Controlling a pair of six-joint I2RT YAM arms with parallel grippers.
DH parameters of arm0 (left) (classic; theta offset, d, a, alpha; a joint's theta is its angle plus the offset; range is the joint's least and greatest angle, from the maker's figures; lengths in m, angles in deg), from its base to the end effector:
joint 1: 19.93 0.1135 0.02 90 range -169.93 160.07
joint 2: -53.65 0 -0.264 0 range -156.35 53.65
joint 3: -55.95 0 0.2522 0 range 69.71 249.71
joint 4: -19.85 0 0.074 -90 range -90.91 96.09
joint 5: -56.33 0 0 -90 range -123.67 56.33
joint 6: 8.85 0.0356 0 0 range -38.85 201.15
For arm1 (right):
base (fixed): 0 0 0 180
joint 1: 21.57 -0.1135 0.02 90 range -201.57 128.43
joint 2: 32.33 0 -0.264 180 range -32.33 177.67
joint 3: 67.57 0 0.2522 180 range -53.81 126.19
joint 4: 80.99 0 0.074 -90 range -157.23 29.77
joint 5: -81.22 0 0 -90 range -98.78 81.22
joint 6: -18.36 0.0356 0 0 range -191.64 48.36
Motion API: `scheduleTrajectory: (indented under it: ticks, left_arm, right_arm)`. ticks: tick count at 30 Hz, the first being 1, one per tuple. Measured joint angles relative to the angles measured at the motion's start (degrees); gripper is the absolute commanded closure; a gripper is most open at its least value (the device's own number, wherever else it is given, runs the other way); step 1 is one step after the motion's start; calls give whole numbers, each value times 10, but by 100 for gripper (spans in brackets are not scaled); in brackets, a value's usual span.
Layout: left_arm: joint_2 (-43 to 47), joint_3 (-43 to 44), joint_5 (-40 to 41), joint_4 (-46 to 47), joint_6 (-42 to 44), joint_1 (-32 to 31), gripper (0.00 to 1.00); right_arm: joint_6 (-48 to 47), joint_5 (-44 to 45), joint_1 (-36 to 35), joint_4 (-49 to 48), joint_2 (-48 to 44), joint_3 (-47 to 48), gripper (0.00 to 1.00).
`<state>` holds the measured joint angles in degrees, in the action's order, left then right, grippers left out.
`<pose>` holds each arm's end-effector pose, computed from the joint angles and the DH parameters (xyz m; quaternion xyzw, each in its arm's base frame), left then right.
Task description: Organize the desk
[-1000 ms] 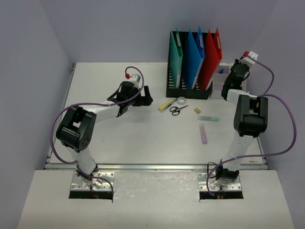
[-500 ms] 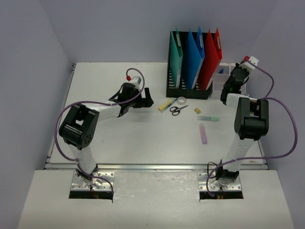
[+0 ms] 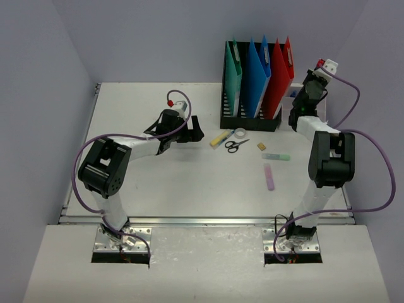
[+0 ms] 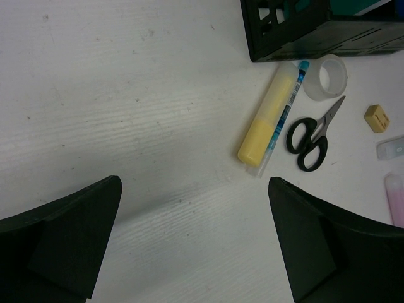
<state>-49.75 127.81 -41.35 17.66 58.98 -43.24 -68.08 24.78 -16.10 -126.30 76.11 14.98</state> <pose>0.3535 -0.1575 0.1777 0.0403 0.8795 -0.2363 0.4111 0.4243 -0.0604 0.2883 0.2785 0.5328 -0.1798 0.7786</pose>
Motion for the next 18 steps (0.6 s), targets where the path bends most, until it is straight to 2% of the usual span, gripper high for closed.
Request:
scheduleTrajectory:
  ticks: [15,16,18]
  left_arm:
    - [0,-3,-9,7,-10,1,0]
    - [0,-3,-10,7,-11,1,0]
    - [-1,-3,-11,7,-11,1,0]
  right_arm:
    - [-23,31,1,22,99,61,99]
    - [-23,34,2,22,102,62,97]
    - [-24,36,4,24,108,67,85]
